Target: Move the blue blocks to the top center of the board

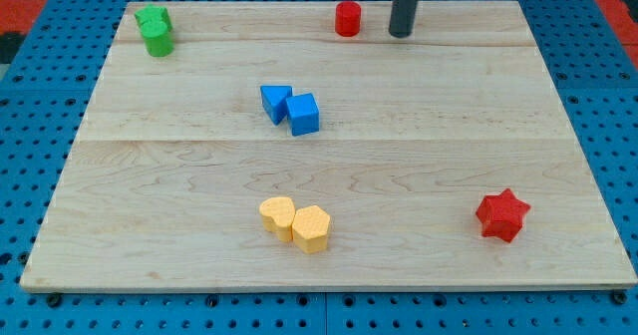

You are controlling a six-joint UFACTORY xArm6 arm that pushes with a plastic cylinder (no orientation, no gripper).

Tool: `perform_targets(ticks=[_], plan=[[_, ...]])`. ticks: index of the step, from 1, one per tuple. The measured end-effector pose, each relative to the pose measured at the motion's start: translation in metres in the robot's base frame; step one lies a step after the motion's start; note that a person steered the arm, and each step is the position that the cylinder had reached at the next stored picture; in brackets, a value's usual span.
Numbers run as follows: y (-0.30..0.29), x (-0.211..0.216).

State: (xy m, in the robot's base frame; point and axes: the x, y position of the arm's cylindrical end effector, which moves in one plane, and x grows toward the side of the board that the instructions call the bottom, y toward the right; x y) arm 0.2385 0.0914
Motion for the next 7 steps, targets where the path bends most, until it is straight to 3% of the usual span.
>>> perform_targets(ticks=[1,2,3,4,7], plan=[[-0.058,-0.002],[-0.013,0.038],[0.024,0.145],[0.015,0.205],[-0.055,0.218]])
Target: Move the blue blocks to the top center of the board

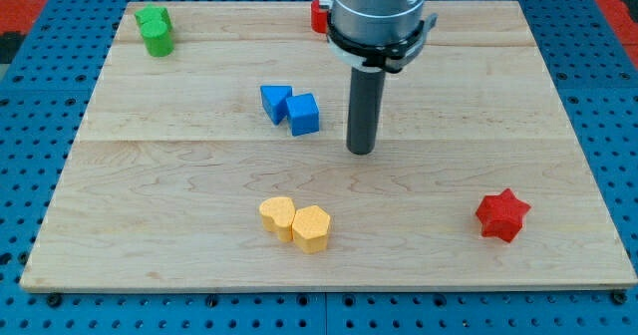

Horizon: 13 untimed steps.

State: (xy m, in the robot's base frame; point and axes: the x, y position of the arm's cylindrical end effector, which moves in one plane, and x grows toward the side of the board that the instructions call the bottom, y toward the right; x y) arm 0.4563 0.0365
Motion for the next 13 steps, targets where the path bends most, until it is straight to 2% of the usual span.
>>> perform_targets(ticks=[2,3,4,5,6,7,8,9,10,11,12,13], plan=[[-0.012,-0.004],[-0.015,-0.020],[-0.095,-0.033],[-0.093,-0.072],[-0.066,-0.081],[-0.074,-0.147],[-0.107,-0.188],[-0.105,-0.141],[-0.166,-0.143],[-0.154,-0.084],[-0.107,-0.087],[-0.071,-0.112]])
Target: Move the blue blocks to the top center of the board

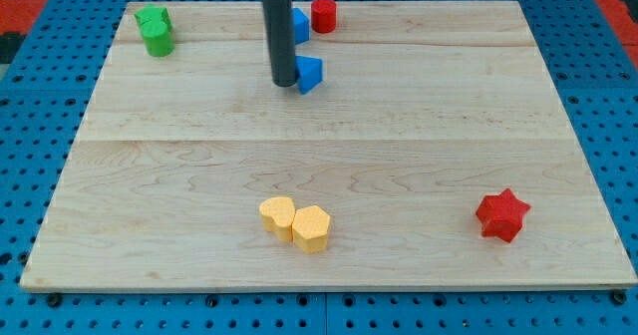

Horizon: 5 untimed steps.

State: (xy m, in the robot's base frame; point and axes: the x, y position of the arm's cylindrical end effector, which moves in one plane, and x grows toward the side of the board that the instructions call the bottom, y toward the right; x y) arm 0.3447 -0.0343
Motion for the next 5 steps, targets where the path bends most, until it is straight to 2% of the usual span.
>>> perform_targets(ticks=[1,2,4,5], plan=[[0.033,0.007],[0.055,-0.003],[0.087,-0.005],[0.087,-0.034]])
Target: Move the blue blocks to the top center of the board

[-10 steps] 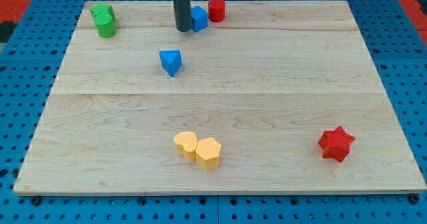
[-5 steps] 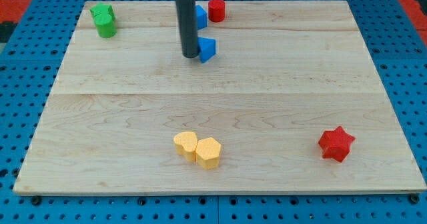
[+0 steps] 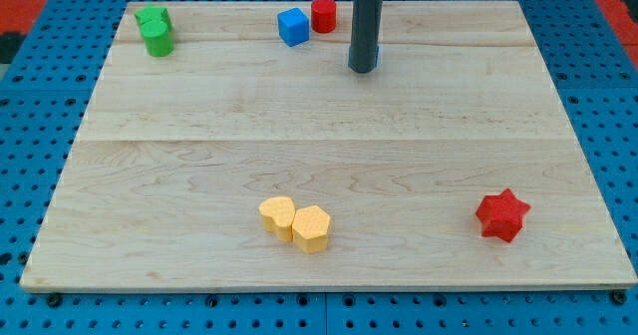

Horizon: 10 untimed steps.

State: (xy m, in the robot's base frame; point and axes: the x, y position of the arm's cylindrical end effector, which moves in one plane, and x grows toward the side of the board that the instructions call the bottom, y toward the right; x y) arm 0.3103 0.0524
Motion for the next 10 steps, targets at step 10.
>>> perform_targets(ticks=[10], plan=[[-0.150,0.004]])
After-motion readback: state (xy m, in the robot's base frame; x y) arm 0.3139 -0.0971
